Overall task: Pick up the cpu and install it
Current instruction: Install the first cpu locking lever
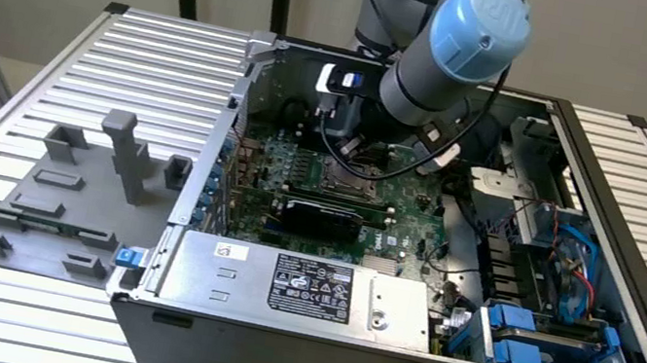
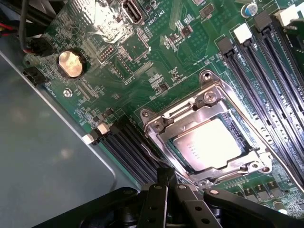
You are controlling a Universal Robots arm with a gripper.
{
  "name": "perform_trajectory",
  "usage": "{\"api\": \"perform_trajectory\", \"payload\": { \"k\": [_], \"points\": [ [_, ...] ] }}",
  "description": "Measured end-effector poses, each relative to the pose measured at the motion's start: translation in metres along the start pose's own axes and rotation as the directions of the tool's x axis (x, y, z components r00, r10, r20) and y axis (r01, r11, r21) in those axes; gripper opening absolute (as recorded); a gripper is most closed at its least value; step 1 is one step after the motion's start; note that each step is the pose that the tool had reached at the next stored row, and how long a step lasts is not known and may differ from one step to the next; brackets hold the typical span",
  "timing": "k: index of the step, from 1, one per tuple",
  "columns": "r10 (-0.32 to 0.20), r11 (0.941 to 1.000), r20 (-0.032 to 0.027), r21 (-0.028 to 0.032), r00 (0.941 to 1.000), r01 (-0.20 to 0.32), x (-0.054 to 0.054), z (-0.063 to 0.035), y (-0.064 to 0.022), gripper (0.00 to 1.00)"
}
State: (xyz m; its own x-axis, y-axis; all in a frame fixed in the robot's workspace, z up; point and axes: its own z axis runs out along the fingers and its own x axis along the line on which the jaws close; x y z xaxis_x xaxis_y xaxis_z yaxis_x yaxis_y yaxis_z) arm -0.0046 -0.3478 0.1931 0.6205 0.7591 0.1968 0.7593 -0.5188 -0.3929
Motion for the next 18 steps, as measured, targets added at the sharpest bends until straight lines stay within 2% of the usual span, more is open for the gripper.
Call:
{"api": "perform_trajectory", "payload": {
  "k": [7, 15, 18],
  "points": [
    [0.001, 1.0000, 0.0044, -0.0038, 1.0000, -0.001, 0.0038, 0.0000, 0.0055, 0.11],
    [0.005, 0.9999, 0.0172, -0.0143, 0.9998, -0.004, 0.0062, 0.0005, 0.0096, 0.11],
    [0.005, 0.9999, 0.0174, -0.0144, 0.9998, -0.005, 0.0062, 0.0000, 0.0093, 0.11]
  ]
}}
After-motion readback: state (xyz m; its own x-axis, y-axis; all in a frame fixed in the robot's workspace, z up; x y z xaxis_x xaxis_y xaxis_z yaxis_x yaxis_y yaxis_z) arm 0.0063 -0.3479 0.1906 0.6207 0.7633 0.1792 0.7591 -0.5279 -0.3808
